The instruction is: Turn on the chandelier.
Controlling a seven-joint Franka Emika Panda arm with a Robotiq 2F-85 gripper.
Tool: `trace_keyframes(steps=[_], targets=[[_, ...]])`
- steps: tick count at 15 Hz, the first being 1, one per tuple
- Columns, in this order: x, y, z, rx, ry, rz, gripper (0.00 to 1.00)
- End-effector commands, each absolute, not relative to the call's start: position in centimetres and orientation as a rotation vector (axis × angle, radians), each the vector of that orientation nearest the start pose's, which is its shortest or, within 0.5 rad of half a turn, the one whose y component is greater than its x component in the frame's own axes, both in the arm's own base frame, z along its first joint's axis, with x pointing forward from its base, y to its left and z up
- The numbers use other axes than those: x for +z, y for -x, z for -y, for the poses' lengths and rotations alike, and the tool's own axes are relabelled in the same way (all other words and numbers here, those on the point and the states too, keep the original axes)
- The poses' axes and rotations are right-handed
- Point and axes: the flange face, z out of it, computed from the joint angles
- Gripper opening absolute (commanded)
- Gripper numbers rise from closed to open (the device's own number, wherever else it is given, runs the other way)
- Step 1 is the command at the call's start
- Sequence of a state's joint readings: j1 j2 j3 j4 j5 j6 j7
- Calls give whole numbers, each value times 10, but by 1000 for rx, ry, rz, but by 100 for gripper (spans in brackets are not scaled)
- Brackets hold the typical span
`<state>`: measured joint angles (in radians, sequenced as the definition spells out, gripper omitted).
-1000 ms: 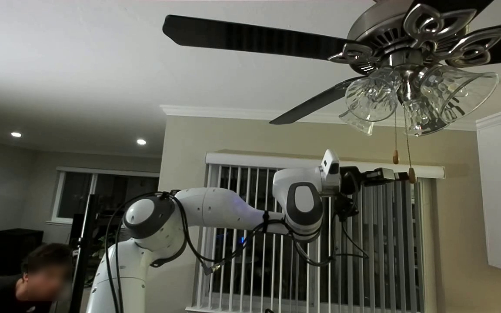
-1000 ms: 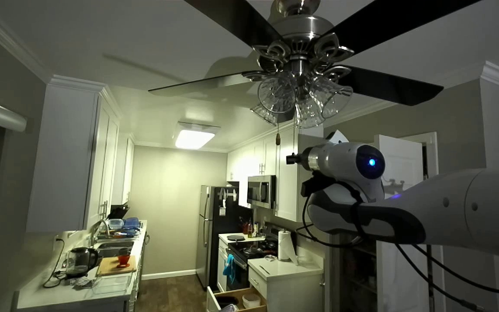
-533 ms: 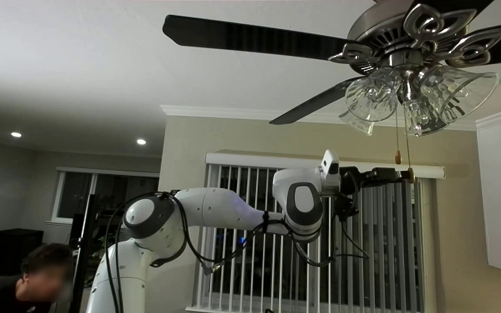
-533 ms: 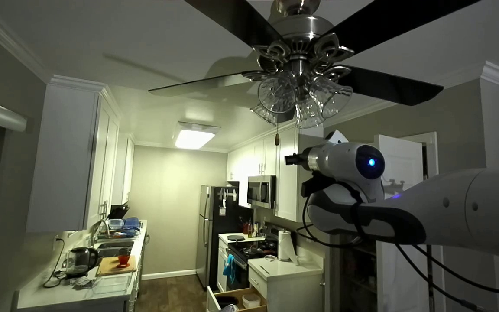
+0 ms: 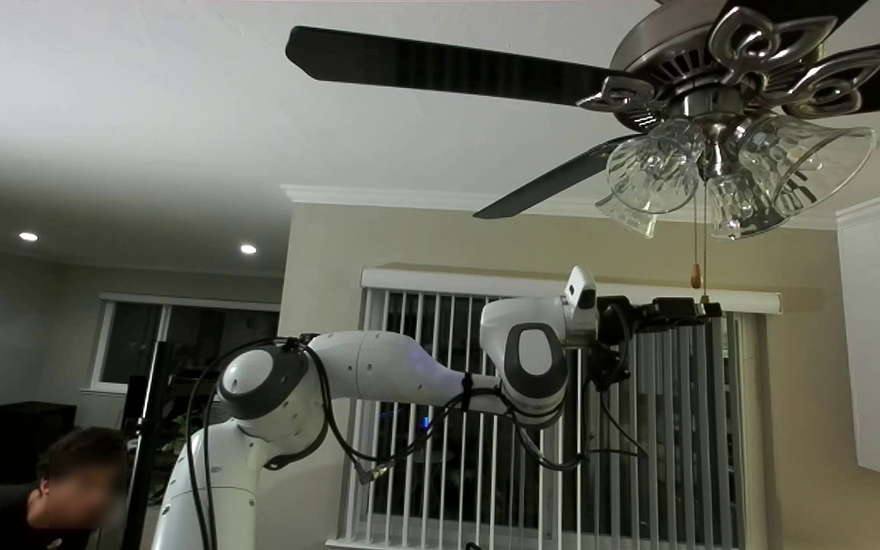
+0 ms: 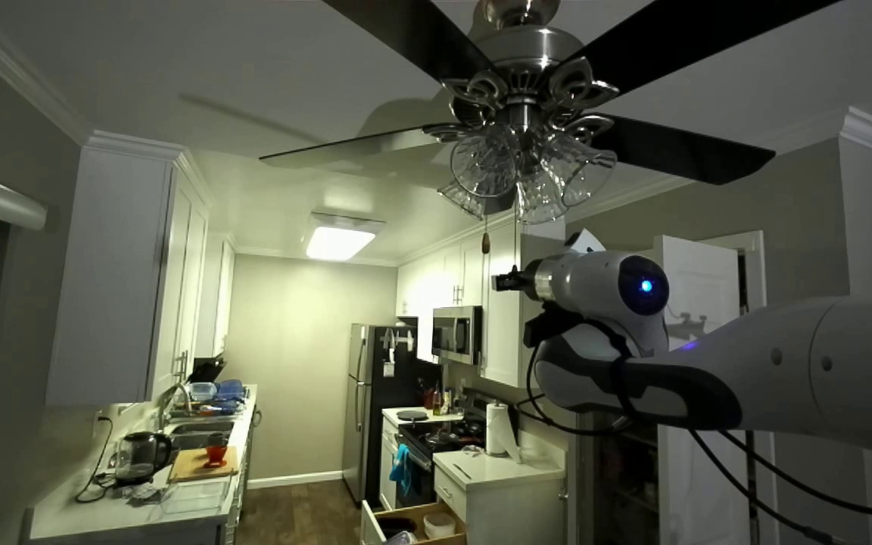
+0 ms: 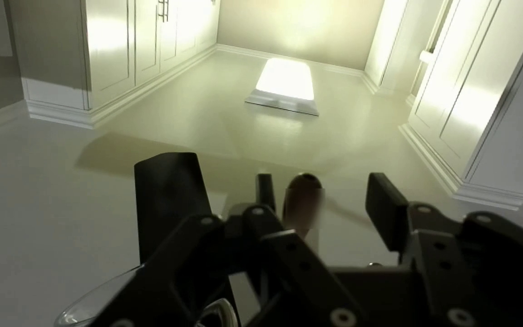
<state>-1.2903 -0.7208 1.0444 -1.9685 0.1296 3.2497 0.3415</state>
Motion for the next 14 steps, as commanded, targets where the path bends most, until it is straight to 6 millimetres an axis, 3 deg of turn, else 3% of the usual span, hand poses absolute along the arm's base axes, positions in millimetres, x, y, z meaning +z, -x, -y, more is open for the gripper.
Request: trace_keyframes(steps=[1,4,6,7,10,14], targets=[[764,-500,-99,-2562,2353,-158,26],[765,-500,-99,-2564,2354,-157,7],[765,-500,-99,-2563,2354,-155,0],[764,-500,-99,-2563,2357,-155,4],[757,-502,-94,-2551,2384,-163,5],[721,-508,-74,-2487,2511,-189,5]])
